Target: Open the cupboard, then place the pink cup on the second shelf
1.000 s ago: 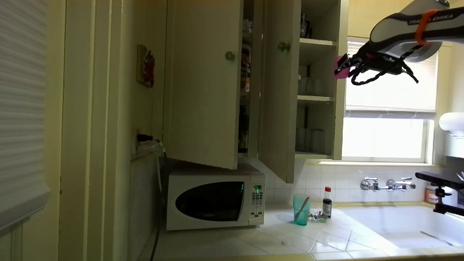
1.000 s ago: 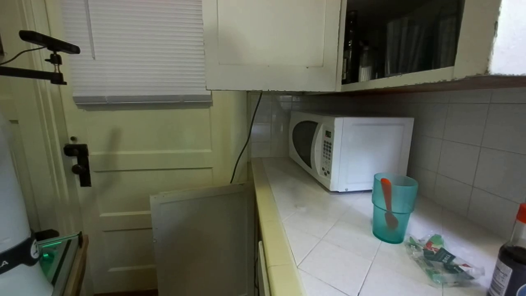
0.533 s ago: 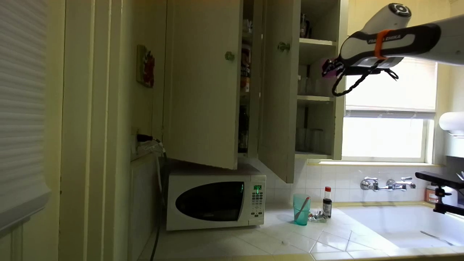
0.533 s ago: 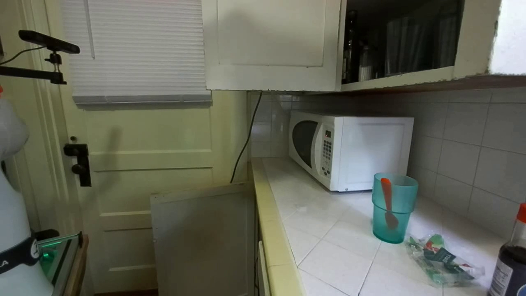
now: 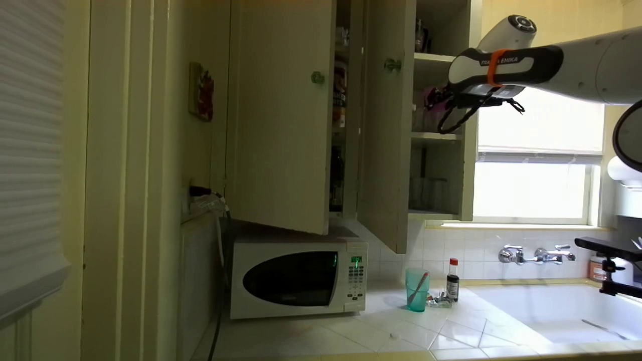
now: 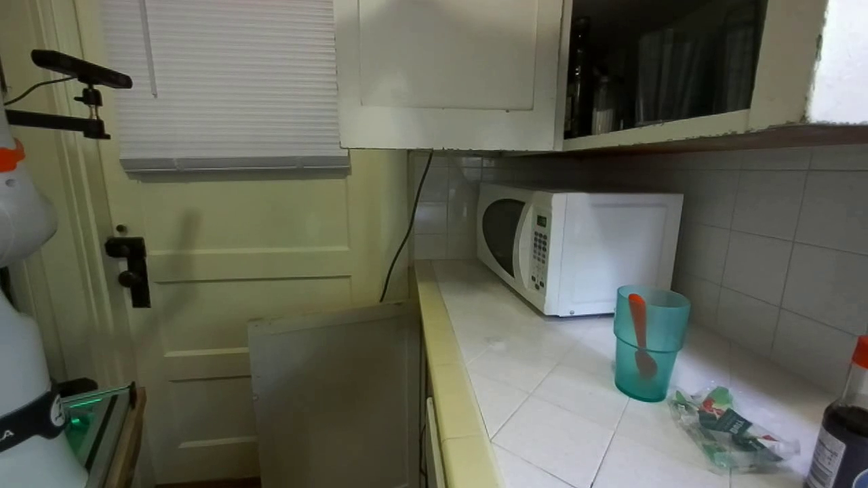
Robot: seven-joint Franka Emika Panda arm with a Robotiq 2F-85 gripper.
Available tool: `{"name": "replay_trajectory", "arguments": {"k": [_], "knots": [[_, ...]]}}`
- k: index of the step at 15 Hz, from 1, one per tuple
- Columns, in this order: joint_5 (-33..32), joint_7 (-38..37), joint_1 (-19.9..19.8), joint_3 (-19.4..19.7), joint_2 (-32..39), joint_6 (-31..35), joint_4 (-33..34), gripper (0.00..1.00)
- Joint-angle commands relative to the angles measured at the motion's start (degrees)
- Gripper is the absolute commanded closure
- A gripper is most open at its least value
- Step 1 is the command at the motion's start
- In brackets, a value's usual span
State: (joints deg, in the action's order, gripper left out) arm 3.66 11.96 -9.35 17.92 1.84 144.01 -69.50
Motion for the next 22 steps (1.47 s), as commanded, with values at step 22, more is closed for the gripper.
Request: {"name": "replay_trajectory", "arguments": {"k": [22], "knots": [[2.98, -4.71, -1.66, -0.52, 17.18, -7.81, 18.68, 0.58]]}}
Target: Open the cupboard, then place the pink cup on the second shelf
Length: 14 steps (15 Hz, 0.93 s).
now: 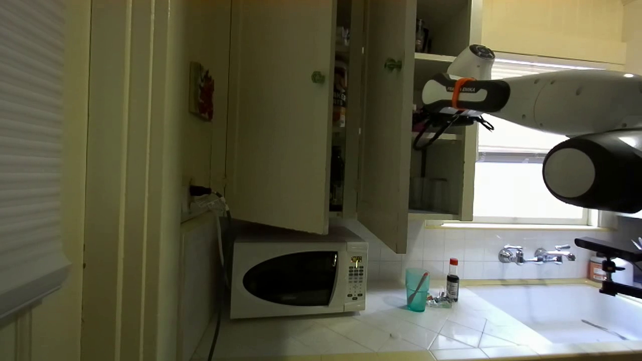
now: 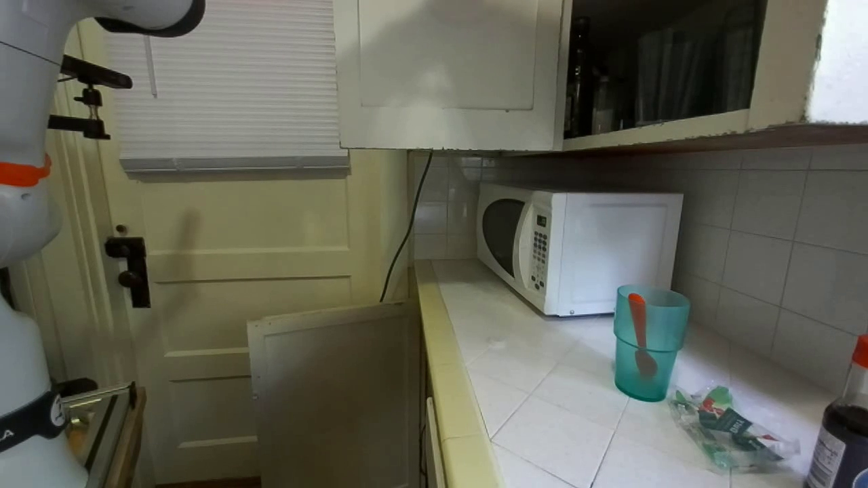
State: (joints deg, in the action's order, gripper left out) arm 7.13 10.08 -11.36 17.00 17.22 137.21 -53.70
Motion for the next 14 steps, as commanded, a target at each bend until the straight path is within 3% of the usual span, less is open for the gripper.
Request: {"name": "replay_trajectory", "arguments": {"k": [1, 13, 14], "knots": [[-0.38, -3.53, 0.38, 0.46, 2.19, -1.05, 3.37, 0.58], [0.27, -7.48, -1.07, 0.31, 7.96, -1.90, 10.84, 0.58], [0.16, -7.28, -1.06, 0.27, 8.09, -2.23, 11.16, 0.08]]}}
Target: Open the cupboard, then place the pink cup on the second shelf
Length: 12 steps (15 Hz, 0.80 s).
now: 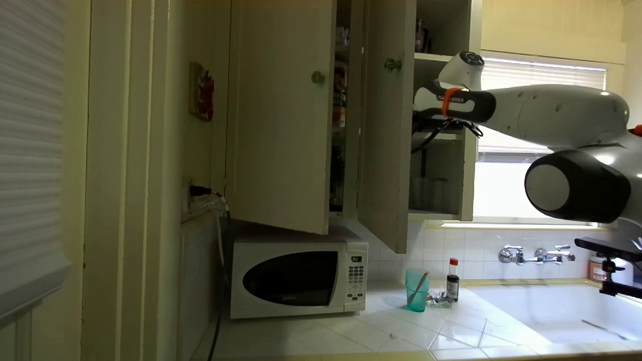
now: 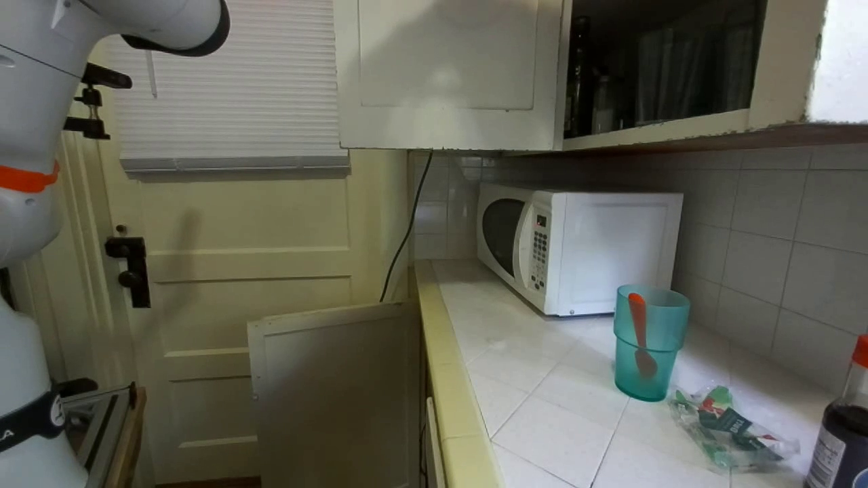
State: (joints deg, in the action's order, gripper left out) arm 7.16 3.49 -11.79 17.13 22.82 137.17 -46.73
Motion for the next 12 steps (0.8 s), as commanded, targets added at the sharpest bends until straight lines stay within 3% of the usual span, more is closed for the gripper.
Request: {"name": "replay_trajectory", "arguments": {"k": [1, 3, 12], "knots": [[0.08, -0.56, -0.59, 0.10, 2.58, -2.25, 4.35, 0.07], [0.04, -0.34, -0.48, 0.02, 2.62, -2.45, 4.59, 0.00], [-1.16, 1.47, 0.12, 0.45, -1.97, -5.98, 3.19, 0.00]]}}
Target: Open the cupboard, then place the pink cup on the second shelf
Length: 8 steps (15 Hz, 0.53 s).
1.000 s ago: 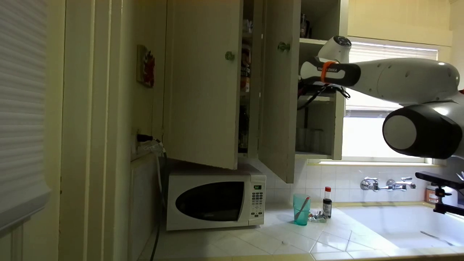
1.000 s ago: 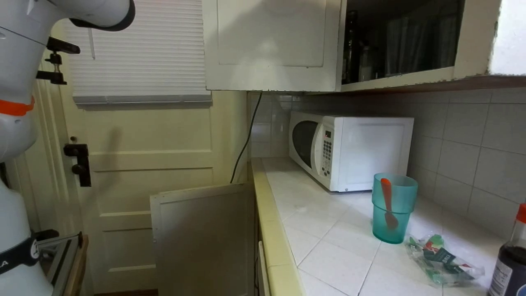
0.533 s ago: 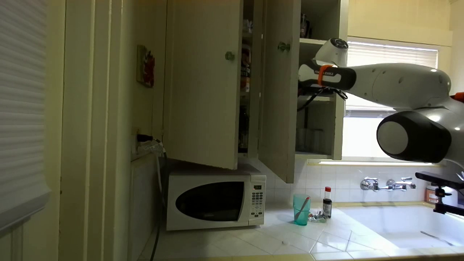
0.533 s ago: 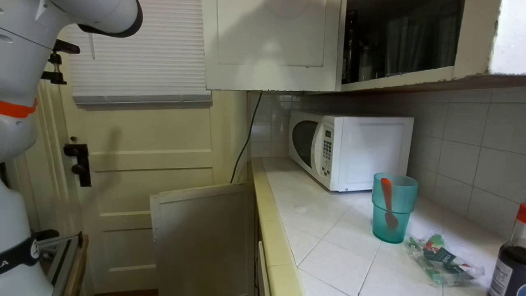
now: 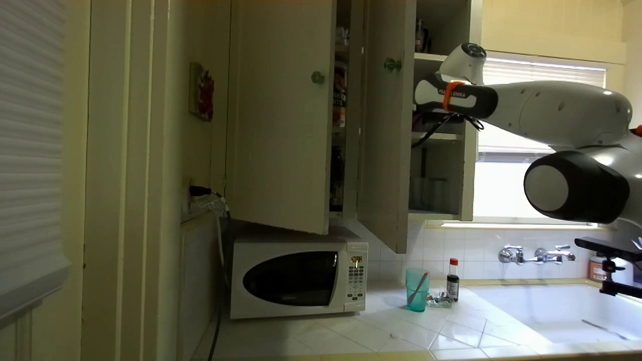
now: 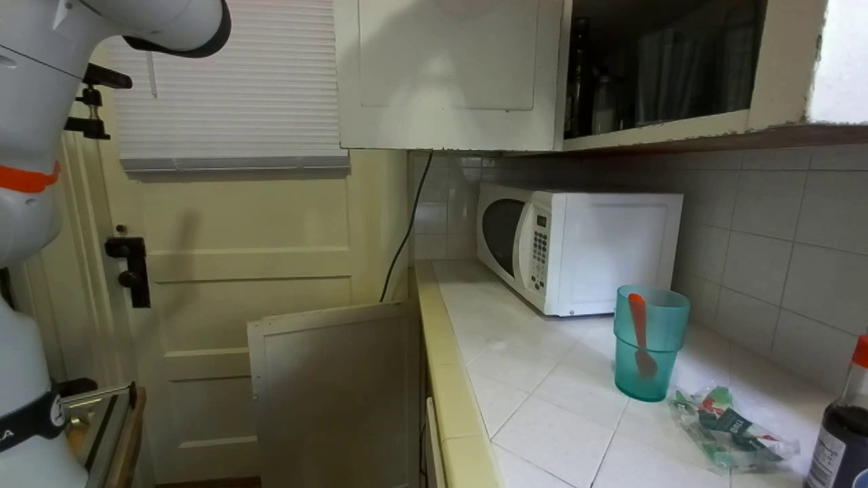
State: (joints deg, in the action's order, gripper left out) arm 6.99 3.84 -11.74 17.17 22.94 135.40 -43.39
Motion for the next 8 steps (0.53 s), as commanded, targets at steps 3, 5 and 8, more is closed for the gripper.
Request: {"name": "replay_trajectory", "arguments": {"k": [3, 5, 8], "knots": [[-1.80, 3.34, 0.26, 0.53, -4.66, -8.05, -1.46, 0.00], [-2.55, 5.58, 0.37, 0.54, -6.54, -10.77, -2.26, 0.00], [-4.94, 10.76, 0.47, 0.96, -9.92, -14.43, -3.91, 0.00]]}}
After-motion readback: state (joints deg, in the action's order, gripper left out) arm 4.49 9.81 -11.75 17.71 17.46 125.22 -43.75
